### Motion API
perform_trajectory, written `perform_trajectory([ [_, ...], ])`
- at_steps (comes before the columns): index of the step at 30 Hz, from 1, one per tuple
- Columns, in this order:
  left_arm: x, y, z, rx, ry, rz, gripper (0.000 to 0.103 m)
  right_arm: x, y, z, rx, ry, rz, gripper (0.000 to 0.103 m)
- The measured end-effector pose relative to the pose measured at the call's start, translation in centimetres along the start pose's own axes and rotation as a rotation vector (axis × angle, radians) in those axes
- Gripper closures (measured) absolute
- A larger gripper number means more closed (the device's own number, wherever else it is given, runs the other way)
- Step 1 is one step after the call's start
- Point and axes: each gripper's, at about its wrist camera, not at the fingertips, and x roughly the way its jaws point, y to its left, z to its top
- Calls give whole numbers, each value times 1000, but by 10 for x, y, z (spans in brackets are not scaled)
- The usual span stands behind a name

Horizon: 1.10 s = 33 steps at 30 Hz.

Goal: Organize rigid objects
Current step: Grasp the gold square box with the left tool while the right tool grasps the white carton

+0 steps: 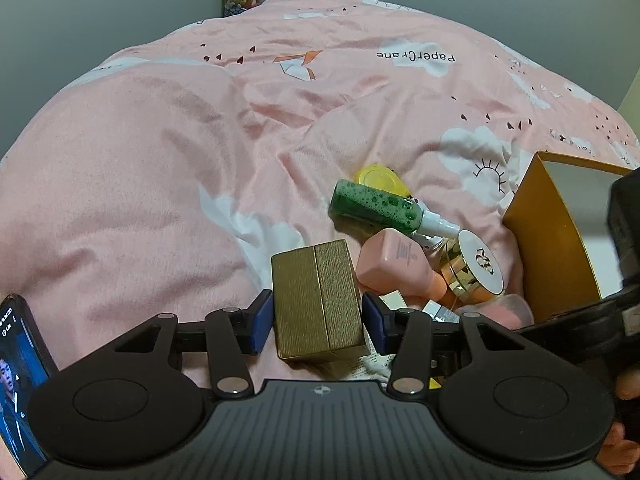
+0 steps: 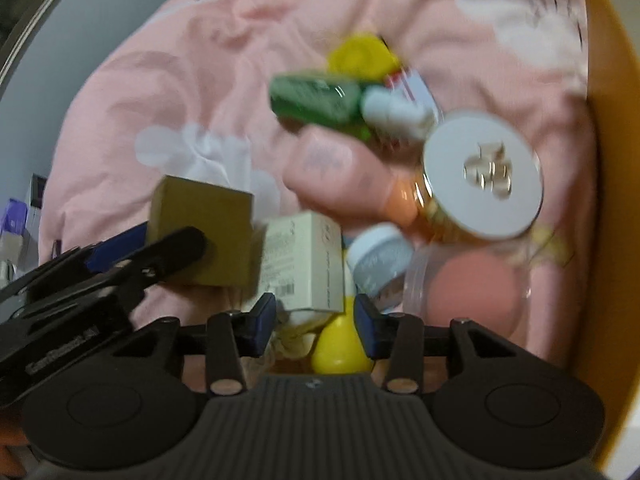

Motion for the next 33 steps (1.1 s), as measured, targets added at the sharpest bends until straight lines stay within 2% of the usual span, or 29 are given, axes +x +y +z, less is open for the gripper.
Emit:
perform_trajectory([
  [2,1,1,0,-6,1,-2,49,5,-5,2,31,-3,32,65],
  [7,1,3,0,-19,-1,-3,49,12,4,5,-2,-15,21,62],
  [9,0,3,0,-19,-1,-1,49,10,10,2,-44,-18,10,66],
  [13,-1,3,1,-20,-4,-3,49,-3,9,0,-49,-52,39,75],
  [18,-2,4,3,-21,-5,-6,49,-30,24,3,-121,-153,-3,77],
  [21,2,2,3,-9,3,-3,49,-42,31,7,-179,-191,-68,77],
  [26,10,9,5,-35,30,-14,49,-21,28,9,-192,-117,-50,74],
  [33,14,9,5,-38,35,-15,49,0,6,19,-72,-60,75,70],
])
